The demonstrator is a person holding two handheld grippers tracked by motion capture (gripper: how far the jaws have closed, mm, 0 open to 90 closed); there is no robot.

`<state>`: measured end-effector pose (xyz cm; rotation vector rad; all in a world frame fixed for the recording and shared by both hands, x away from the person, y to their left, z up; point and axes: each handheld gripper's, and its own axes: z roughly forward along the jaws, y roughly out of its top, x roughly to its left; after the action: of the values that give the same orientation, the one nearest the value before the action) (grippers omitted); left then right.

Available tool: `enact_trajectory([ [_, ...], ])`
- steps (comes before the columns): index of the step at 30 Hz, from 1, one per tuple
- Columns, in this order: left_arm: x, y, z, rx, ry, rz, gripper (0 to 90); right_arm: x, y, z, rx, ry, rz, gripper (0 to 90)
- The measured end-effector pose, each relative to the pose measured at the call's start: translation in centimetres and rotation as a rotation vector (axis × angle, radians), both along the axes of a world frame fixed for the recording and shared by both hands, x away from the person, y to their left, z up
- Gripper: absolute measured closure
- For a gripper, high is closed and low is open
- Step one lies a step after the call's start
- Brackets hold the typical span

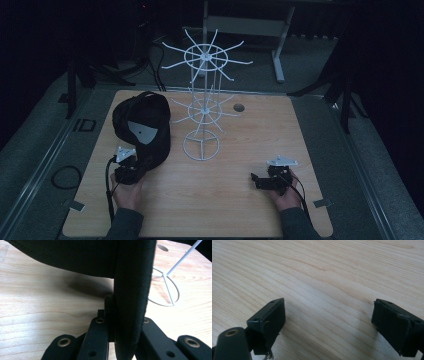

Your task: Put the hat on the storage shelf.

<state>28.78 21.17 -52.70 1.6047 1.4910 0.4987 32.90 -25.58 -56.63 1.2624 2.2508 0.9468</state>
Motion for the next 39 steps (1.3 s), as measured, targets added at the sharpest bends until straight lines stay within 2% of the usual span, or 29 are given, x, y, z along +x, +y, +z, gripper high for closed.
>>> enact_trajectory([
  [14,-0.1,0.1,0.7,0.028,-0.017,-0.003,86.7,0.0,0.0,0.0,0.0,0.0,0.0,11.7],
  [39,-0.1,0.8,2.3,0.045,-0.062,-0.01,86.7,0.0,0.0,0.0,0.001,0.0,0.0,11.7],
])
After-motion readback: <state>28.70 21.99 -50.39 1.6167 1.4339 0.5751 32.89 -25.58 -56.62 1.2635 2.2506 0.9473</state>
